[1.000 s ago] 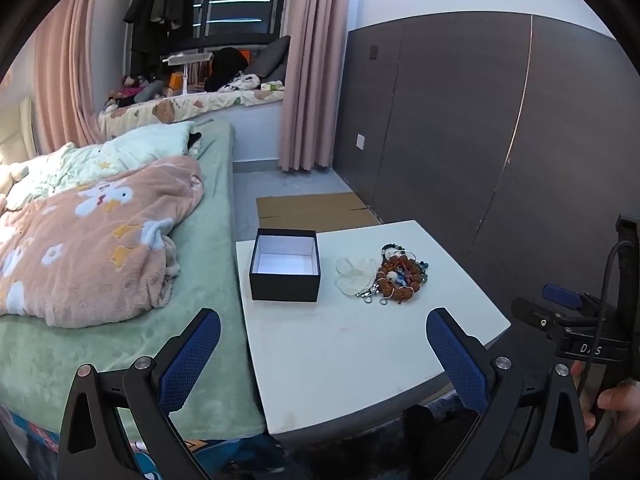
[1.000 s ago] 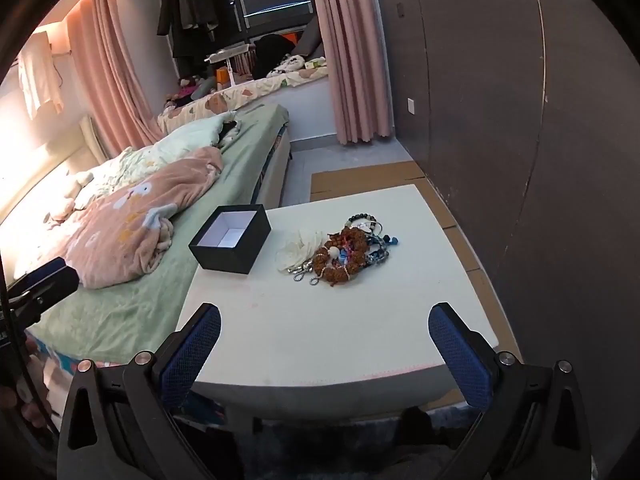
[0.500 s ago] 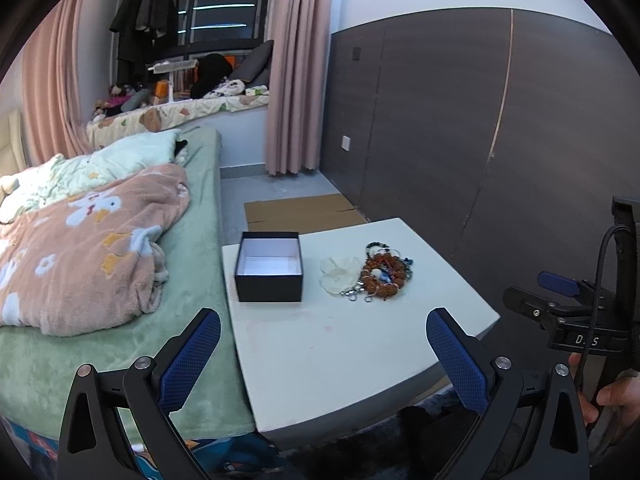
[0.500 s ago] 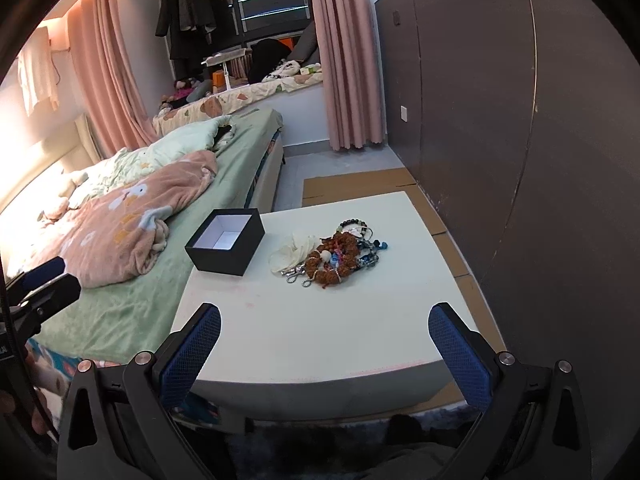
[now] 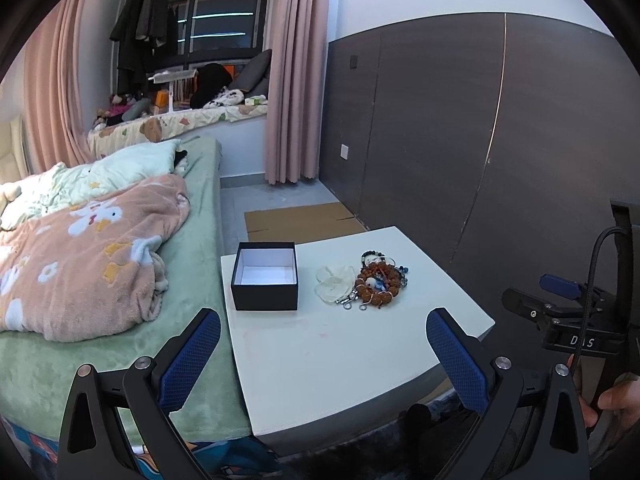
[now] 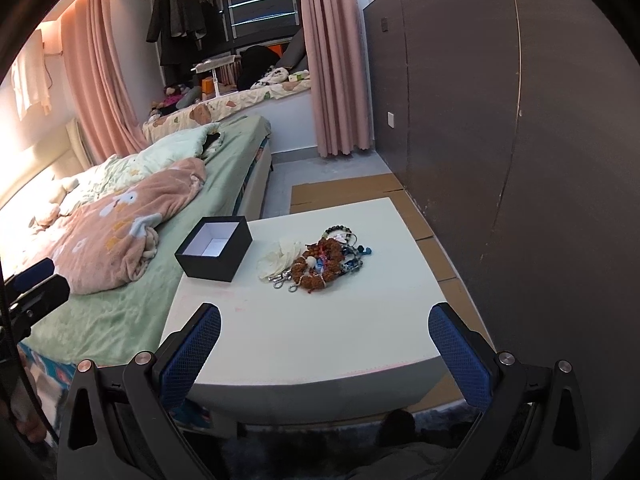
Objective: Organize jewelry
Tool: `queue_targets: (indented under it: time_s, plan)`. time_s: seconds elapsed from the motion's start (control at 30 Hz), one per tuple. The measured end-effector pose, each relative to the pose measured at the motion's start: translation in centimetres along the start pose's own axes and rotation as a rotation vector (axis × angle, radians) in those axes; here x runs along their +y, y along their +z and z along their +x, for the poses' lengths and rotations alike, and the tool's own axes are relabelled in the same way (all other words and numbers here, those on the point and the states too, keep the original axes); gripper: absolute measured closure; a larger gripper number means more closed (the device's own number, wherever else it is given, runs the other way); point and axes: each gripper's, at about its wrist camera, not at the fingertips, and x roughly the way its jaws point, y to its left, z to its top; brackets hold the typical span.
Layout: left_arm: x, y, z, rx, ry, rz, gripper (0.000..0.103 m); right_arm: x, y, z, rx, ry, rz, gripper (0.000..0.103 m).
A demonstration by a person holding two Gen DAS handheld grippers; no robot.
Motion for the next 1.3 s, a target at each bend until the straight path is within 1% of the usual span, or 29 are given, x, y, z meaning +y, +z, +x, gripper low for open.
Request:
queue_targets:
  time_s: [0.1,0.37,0.4,0.6,0.7,1.1,1.3]
  plan:
    - [0.0,-0.1,0.0,-0.002,-0.006,-0.009,0.0,0.3,0.0,-0.4,-0.012,-0.022,-0.016,0.0]
    - [0.0,-0.5,0.3,0.009,-0.006,-0.009,0.0,0.3,0.0,-1.1,-0.025,-0.019,-0.007,0.0]
    - [0.4,0.1,0.0,0.007,-0.009,-0.017,0.0,0.2,0.0,-1.2,-0.028,-0.018,-0.006,0.0]
    - [0.6,0.0,0.2,0.006,0.001,-0.021,0.0,-0.1,0.0,-1.4,-0.024,-0.024,0.002,0.0]
    - [0.9,0.0,0.2,0.011,-0.011,-0.036,0.0,-0.2,-0.1,-1.5,-0.024,-0.025,0.003,0.0]
    - [0.6,0.1,-0.3,-0.005,-0.002,-0.03,0.0,-0.8,0.0,-1.5,-0.028,-0.018,0.004,0.0]
    - [0.5,0.2,-0.9,-0.032,0.007,-0.026,0.0,-0.8,0.5,-2.0,-0.041,-0.018,-0.011,0.0]
